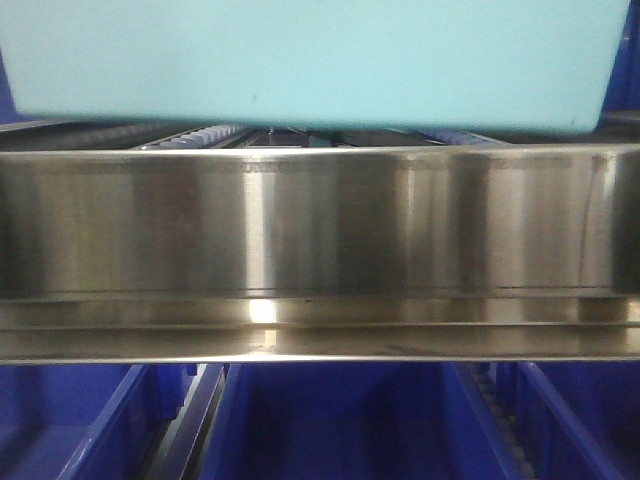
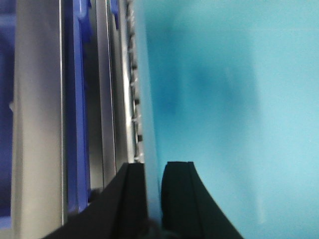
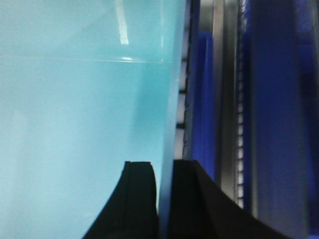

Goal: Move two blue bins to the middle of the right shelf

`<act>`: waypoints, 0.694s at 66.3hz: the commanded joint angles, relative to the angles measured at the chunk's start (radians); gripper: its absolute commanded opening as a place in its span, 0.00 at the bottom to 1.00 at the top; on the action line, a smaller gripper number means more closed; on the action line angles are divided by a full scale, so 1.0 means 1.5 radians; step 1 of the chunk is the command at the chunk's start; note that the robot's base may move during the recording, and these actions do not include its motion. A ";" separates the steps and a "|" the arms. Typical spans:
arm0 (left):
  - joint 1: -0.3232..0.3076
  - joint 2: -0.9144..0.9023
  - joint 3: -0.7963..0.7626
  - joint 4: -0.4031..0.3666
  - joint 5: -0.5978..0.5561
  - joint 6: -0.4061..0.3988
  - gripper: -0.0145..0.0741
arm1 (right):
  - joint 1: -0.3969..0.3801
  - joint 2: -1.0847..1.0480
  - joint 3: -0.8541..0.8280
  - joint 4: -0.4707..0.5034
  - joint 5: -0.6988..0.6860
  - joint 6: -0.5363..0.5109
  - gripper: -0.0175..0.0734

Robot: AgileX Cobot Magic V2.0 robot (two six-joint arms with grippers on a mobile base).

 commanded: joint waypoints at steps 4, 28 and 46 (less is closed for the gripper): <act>-0.037 -0.019 -0.051 0.041 0.004 -0.022 0.04 | -0.001 -0.045 -0.031 -0.067 0.003 0.008 0.01; -0.062 -0.033 -0.212 0.099 0.004 -0.037 0.04 | -0.001 -0.136 -0.058 -0.117 -0.079 0.007 0.01; -0.062 -0.033 -0.231 0.127 0.003 -0.037 0.04 | -0.001 -0.138 -0.089 -0.129 -0.132 0.002 0.01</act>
